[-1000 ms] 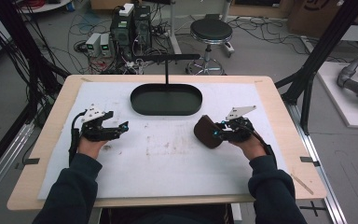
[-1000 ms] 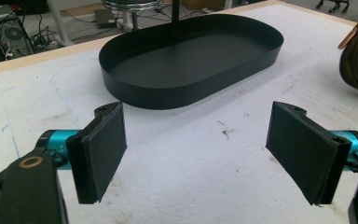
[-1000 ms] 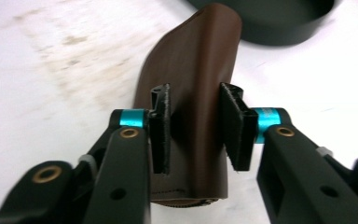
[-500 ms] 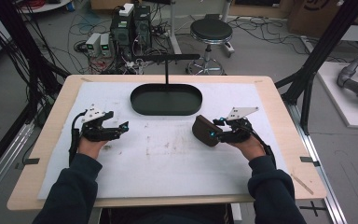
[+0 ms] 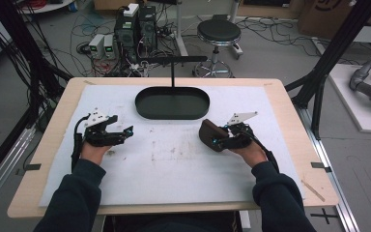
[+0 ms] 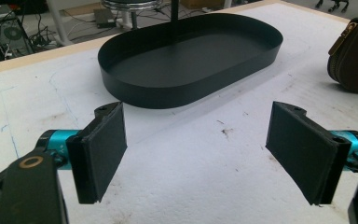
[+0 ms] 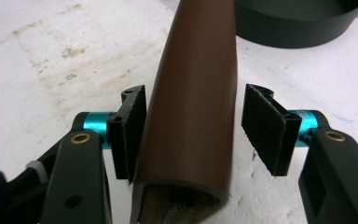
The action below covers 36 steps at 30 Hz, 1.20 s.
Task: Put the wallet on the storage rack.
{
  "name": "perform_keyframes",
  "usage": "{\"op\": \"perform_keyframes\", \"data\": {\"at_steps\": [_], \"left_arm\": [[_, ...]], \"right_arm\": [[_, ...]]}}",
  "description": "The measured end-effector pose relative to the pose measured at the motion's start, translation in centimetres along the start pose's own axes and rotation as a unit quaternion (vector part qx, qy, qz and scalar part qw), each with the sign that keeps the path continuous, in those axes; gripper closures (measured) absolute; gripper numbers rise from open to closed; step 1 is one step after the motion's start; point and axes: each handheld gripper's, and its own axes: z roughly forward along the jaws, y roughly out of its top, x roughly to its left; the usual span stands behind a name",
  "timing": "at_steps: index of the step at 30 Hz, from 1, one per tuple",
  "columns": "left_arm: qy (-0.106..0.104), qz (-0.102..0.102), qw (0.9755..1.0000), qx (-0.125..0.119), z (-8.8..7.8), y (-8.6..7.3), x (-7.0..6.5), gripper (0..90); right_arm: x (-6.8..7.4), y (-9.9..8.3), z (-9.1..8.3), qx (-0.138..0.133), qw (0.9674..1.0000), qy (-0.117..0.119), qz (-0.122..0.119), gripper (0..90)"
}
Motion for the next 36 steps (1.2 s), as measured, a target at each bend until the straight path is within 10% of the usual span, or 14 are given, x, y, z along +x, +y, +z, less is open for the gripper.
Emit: {"op": "perform_keyframes", "data": {"at_steps": [6,19,36], "left_arm": [[-0.001,0.001,1.0,0.0,-0.1,-0.1,0.0,19.8],[-0.007,-0.001,0.9999,-0.012,-0.2,-0.1,0.3,19.9],[-0.01,0.002,0.9998,-0.017,-0.4,-0.1,0.3,19.9]], "right_arm": [[-0.1,0.3,0.3,0.01,0.9995,0.013,0.027,63.6],[-2.5,4.9,-0.7,-0.066,0.9951,-0.01,0.074,64.8],[-4.9,11.6,11.0,-0.055,0.9869,0.014,0.151,64.5]]}}
